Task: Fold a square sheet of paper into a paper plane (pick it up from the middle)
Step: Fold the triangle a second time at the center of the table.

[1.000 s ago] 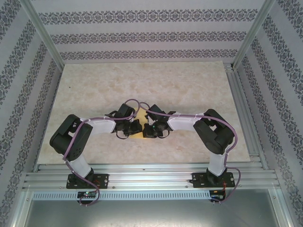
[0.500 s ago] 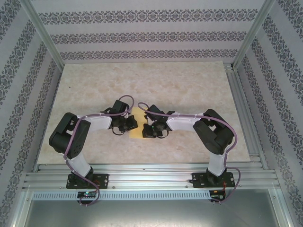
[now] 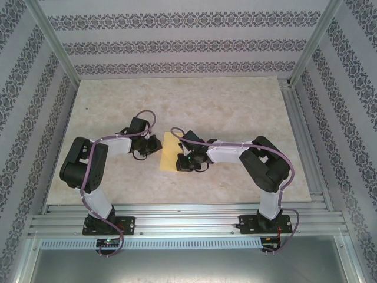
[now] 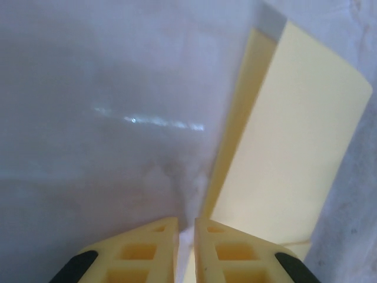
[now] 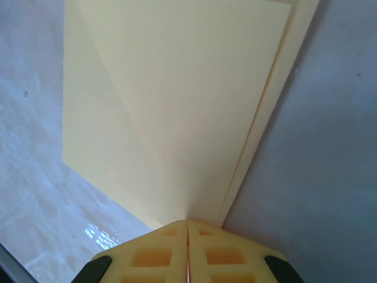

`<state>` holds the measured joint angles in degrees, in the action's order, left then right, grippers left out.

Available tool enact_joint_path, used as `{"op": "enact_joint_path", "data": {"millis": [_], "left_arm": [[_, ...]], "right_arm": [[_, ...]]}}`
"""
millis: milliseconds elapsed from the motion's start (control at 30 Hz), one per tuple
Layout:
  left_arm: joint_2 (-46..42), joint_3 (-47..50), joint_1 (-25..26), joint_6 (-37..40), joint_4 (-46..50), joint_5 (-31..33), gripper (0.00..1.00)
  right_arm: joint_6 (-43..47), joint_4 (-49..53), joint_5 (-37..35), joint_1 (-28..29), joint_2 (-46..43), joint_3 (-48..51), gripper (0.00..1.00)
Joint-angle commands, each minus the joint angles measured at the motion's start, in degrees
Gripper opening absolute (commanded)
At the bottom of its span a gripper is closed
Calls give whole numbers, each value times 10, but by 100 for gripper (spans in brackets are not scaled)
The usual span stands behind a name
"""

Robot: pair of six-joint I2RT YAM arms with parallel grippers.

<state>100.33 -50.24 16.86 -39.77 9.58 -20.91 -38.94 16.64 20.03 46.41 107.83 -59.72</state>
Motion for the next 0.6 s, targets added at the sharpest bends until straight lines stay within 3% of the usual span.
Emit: {"op": "enact_joint_path", "data": {"millis": [0, 133, 367, 567], "left_arm": [[-2, -23, -9, 24, 23, 41, 21], [-32, -11, -9, 25, 31, 38, 32], [-105, 42, -6, 20, 37, 18, 52], [-138, 73, 9, 12, 27, -14, 62]], "right_arm": [[1, 70, -40, 10, 18, 28, 9], [8, 46, -38, 9, -24, -10, 14], [19, -3, -57, -7, -90, -47, 33], [32, 4, -72, -25, -55, -73, 32]]}}
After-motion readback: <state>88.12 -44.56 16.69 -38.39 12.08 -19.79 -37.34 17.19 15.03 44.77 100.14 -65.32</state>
